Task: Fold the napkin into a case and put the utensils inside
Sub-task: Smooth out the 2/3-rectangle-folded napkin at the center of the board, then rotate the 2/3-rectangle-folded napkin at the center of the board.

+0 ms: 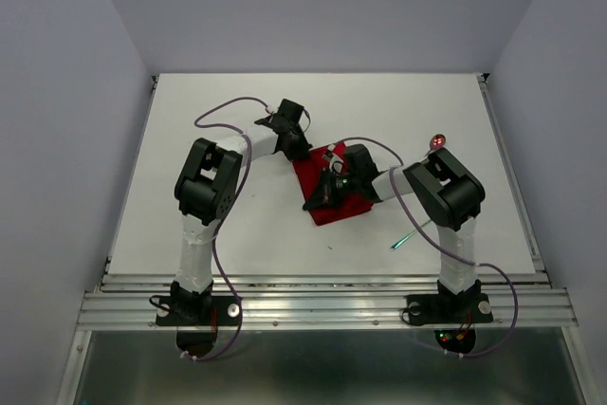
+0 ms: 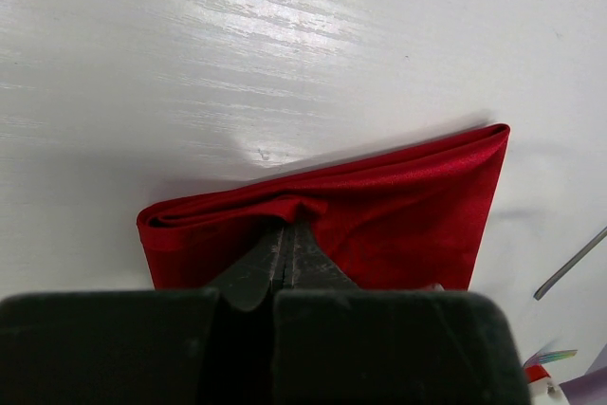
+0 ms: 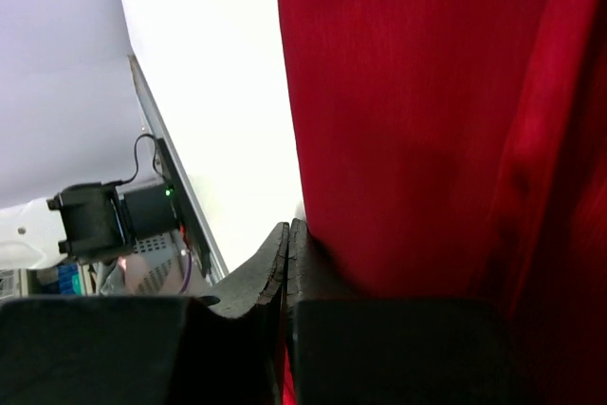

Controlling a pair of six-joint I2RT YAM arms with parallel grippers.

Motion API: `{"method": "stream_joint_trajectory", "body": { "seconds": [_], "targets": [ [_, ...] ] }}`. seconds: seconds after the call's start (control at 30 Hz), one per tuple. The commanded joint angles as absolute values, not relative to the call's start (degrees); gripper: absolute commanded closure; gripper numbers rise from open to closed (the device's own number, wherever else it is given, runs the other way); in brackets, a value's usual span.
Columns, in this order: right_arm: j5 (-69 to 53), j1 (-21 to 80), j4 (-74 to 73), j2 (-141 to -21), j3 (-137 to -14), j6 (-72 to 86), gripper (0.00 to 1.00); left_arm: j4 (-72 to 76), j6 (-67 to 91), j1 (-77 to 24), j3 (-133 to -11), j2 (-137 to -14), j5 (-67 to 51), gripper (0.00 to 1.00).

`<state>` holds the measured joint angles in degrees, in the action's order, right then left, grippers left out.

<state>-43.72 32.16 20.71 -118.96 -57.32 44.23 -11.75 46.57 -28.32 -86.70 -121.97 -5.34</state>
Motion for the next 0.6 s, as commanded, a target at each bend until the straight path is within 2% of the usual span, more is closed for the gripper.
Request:
{"method": "stream_joint_trajectory", "body": {
  "seconds": [0.0,0.57],
  "targets": [
    [-43.0,32.1,22.0,-116.4,-51.9,43.4,0.99,-15.4,44.7,-28.1,-85.9,-120.6,-3.4,1.00],
    [-45.4,32.1,36.5,-109.0,-35.2,51.2,0.99,-15.4,43.7,-28.0,-85.8,-120.3,-3.3,1.00]
  ]
}}
